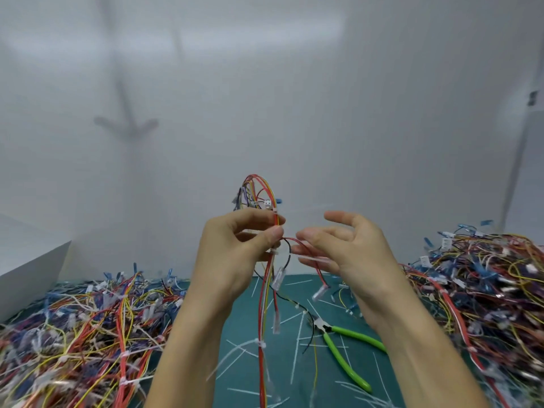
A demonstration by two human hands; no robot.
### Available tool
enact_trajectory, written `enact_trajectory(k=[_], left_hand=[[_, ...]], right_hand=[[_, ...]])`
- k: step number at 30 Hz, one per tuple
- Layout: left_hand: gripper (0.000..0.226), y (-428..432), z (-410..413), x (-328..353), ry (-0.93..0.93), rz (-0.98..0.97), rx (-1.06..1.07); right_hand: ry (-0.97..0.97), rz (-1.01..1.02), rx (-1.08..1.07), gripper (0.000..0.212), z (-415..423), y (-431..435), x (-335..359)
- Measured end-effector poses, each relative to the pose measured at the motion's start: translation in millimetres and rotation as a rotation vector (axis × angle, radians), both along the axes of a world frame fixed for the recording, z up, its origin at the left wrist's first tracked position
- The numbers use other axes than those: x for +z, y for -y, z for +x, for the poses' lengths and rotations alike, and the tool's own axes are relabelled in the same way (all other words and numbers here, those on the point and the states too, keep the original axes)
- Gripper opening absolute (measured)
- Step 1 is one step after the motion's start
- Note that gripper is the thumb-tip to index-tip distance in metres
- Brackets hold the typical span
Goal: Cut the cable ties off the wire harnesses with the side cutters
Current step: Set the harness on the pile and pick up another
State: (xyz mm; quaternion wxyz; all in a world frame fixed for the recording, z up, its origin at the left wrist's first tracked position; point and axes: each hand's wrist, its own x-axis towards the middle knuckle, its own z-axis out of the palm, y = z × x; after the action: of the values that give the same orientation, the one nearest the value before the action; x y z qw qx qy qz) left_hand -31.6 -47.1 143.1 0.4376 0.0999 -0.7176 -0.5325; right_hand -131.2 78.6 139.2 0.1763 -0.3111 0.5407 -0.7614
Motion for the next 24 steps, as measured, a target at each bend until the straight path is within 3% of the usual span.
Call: enact_trajectory(k=[4, 8, 17, 24], left_hand=[[0.018, -2.8, -3.3, -0.7, -0.052, -0.014, 0.055], [0.02, -5.5, -7.2, -0.3, -0.164, 0.037, 0.085], [0.016, -15.2, -10.2, 2.7, -0.296, 0.255, -0.015], [0.017, -5.6, -1.4, 3.2, -0.142, 0.284, -0.203]], right_hand=[[-0.174, 0.202, 0.154, 0.014, 1.7, -4.6, 1.2], [-0.326, 0.287, 0.24, 0.013, 6.2, -3.8, -0.8], [-0.262, 0.096, 0.032, 0.003, 11.0, 6.1, -4.3], [-0.302, -0.006, -0.021, 0.006, 8.3, 8.2, -4.4]])
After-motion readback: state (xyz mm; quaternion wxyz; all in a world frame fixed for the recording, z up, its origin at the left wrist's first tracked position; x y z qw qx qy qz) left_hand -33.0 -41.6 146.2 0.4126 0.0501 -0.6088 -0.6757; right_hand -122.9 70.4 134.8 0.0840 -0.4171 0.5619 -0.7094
